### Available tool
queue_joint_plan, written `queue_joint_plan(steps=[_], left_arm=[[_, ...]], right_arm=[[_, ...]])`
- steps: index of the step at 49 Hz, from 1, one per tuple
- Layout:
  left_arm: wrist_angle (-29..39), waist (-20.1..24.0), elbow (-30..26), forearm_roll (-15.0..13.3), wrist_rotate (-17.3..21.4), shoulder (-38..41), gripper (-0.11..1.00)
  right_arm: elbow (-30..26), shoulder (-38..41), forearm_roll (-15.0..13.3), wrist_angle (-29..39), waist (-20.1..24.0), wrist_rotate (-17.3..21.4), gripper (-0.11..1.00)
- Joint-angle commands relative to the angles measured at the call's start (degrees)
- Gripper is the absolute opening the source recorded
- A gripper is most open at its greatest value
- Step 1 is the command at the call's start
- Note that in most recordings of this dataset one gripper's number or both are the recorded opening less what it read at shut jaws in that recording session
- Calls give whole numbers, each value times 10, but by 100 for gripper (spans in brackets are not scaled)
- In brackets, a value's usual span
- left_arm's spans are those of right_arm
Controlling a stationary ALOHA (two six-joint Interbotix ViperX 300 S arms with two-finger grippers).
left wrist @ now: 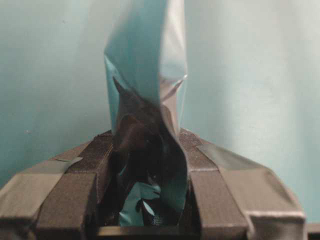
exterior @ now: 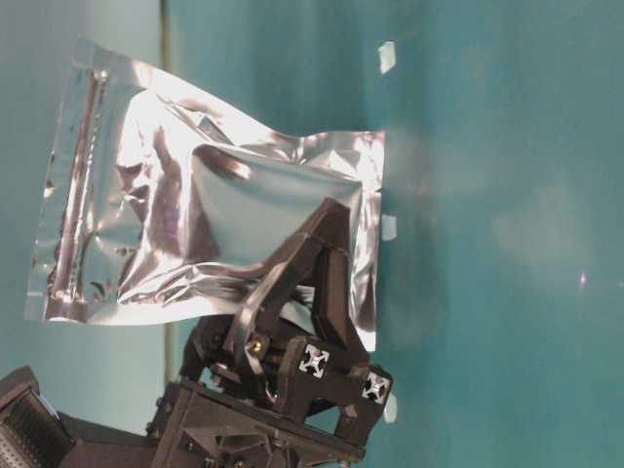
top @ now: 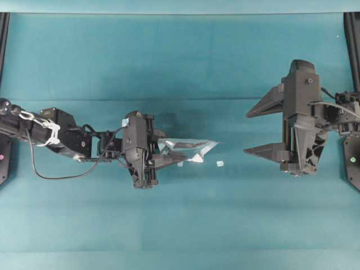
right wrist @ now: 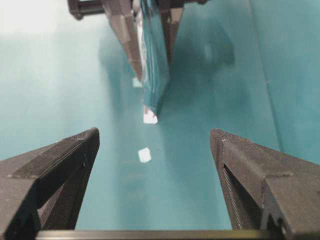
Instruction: Hand over the silver zip bag and make it stand upright.
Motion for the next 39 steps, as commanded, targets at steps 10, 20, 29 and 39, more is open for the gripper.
queue_joint_plan(steps=[10,20,29,39], left_arm=[[1,-7,-3,2,0,-4,30],[1,-7,-3,2,0,-4,30],[1,-7,-3,2,-1,-5,30],[1,-7,-2,2,-1,-4,30]], right_arm=[[-4,-6,1,-4,2,7,96],[-3,-6,1,-4,2,6,96],[-1,-8,1,-4,1,7,96],[2,-11,1,-4,1,7,96]])
